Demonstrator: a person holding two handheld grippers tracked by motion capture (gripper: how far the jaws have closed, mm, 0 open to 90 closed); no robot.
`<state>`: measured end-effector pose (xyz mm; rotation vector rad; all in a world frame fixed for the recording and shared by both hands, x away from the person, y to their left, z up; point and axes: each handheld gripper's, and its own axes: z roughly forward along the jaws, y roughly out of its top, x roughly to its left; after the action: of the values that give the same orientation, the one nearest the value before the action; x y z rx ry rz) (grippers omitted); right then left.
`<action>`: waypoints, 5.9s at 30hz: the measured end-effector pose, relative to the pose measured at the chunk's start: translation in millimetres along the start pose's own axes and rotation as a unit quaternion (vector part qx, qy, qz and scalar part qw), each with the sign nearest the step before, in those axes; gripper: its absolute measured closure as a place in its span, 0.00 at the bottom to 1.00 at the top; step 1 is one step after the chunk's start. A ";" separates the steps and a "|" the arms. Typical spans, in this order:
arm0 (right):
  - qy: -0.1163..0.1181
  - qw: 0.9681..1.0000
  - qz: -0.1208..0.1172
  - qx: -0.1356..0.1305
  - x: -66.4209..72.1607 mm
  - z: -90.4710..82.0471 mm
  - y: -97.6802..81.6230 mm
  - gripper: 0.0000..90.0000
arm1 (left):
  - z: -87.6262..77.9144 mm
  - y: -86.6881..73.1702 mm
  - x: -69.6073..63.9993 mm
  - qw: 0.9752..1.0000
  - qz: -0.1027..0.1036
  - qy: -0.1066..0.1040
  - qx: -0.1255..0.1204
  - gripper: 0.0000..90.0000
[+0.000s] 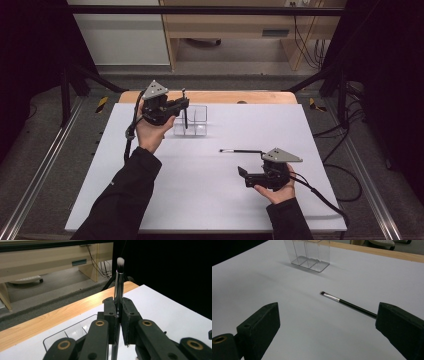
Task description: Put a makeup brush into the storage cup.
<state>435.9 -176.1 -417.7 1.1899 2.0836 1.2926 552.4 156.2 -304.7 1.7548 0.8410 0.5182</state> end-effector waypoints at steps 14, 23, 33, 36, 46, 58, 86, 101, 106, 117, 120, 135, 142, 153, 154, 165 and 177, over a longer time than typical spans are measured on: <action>-0.001 1.000 0.000 0.002 -0.6 0.6 -0.2 0.06 | 16.4 5.9 13.0 1.000 -0.003 0.011 0.001 0.92; -0.001 1.000 0.001 0.003 -0.7 0.5 0.0 0.06 | 25.9 6.2 19.6 1.000 -0.009 0.015 0.002 0.92; -0.002 1.000 0.002 0.002 -1.2 -0.1 0.4 0.06 | 30.7 10.3 28.1 1.000 -0.017 0.024 -0.006 0.92; -0.002 1.000 0.002 0.002 -1.4 -0.5 0.6 0.07 | 33.2 10.9 30.5 0.999 -0.017 0.027 -0.003 0.92; -0.003 1.000 0.001 0.003 -2.0 0.3 0.3 0.06 | 43.6 10.6 36.2 0.999 -0.017 0.036 -0.002 0.92; -0.001 1.000 0.001 0.005 -1.5 1.8 -0.3 0.06 | 54.1 6.8 41.8 0.999 -0.017 0.043 -0.001 0.92; -0.001 1.000 -0.002 0.006 -1.5 1.7 -0.3 0.06 | 72.4 -14.9 47.9 0.998 -0.021 0.054 0.023 0.92; -0.004 1.000 -0.003 0.006 -1.6 0.8 -0.1 0.06 | 78.0 -35.9 51.0 0.998 -0.023 0.054 0.037 0.92; -0.005 1.000 -0.005 0.008 -1.3 2.1 -0.8 0.06 | 80.0 -43.4 50.6 0.997 -0.022 0.053 0.041 0.92; -0.005 1.000 -0.004 0.009 -1.0 2.6 -1.0 0.06 | 82.2 -59.8 51.6 0.997 -0.024 0.052 0.057 0.92; -0.005 1.000 -0.004 0.011 -0.8 2.9 -1.3 0.06 | 81.8 -61.9 51.6 0.997 -0.024 0.051 0.061 0.92; -0.007 1.000 -0.006 0.007 -1.2 0.5 -0.2 0.06 | 60.7 -59.1 46.6 0.998 -0.013 0.044 0.048 0.70; -0.004 1.000 -0.002 0.005 -1.2 -0.3 0.4 0.06 | 38.7 -58.1 43.4 0.998 -0.014 0.038 0.041 0.50; -0.006 1.000 -0.002 0.003 -2.2 -2.6 1.6 0.06 | 10.5 -62.5 31.9 0.999 -0.010 0.003 0.047 0.35; -0.006 1.000 -0.003 0.003 -2.2 -2.4 1.5 0.06 | 7.9 -63.5 30.2 0.999 -0.008 0.002 0.045 0.36; -0.010 1.000 -0.001 -0.001 -3.7 -5.9 3.2 0.06 | -16.1 -80.0 15.3 0.999 0.009 -0.011 0.045 0.25; -0.016 1.000 -0.003 0.004 -7.5 -8.5 5.8 0.06 | -40.4 -104.4 -1.3 0.998 0.015 -0.026 0.051 0.19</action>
<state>436.6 -185.5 -409.2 1.1990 2.0696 1.2553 493.4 199.6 -389.4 1.8689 0.8184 0.4547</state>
